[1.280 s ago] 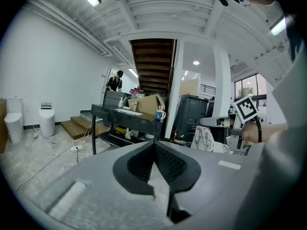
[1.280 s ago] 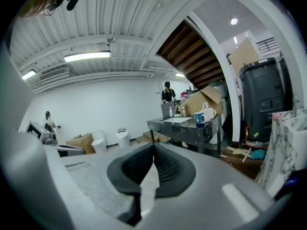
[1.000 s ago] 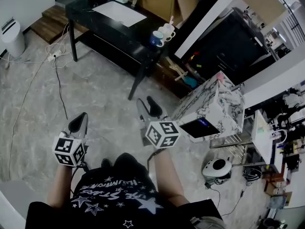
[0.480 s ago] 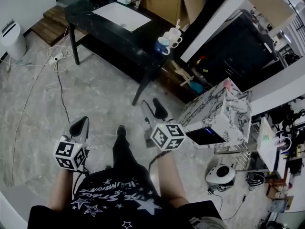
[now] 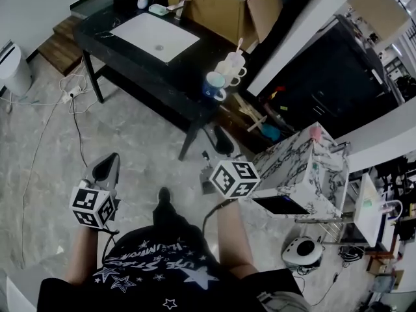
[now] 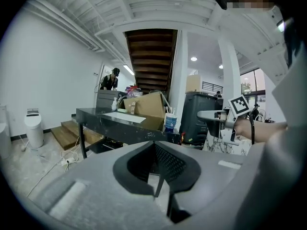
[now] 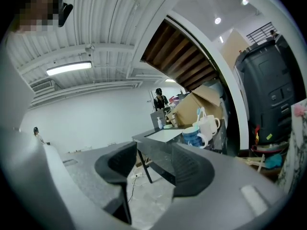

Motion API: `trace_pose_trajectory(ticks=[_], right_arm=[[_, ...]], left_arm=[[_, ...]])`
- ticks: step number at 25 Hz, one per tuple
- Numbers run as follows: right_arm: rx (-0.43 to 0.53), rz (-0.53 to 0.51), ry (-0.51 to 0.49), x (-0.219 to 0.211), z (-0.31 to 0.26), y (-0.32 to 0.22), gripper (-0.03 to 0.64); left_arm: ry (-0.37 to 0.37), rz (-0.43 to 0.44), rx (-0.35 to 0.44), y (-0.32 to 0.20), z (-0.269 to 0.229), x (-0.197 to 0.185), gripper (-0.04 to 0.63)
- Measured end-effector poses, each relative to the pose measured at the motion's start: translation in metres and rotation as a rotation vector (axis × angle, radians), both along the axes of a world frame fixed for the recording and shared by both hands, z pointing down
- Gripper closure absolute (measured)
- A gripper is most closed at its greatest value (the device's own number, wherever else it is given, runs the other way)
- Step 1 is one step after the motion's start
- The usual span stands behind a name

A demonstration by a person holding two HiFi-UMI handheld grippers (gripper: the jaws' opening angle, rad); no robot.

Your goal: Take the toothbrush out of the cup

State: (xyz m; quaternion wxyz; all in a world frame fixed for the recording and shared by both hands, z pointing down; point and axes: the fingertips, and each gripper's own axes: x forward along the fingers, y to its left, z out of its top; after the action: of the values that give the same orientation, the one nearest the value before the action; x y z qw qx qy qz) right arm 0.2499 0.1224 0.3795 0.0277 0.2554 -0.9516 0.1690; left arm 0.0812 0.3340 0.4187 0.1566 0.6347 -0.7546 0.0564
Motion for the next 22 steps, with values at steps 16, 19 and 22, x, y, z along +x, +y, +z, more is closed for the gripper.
trace_pose_trajectory(ticks=[16, 19, 22], right_arm=[[-0.080, 0.013, -0.066, -0.022, -0.002, -0.163, 0.388], [-0.100, 0.016, -0.071, -0.029, 0.001, -0.175, 0.388], [-0.110, 0.026, -0.069, -0.037, 0.000, -0.188, 0.388]], left_arm=[[-0.057, 0.059, -0.011, -0.176, -0.010, -0.016, 0.586], [-0.067, 0.066, -0.024, -0.189, -0.010, -0.022, 0.586], [-0.070, 0.069, -0.027, -0.205, -0.013, -0.031, 0.586]])
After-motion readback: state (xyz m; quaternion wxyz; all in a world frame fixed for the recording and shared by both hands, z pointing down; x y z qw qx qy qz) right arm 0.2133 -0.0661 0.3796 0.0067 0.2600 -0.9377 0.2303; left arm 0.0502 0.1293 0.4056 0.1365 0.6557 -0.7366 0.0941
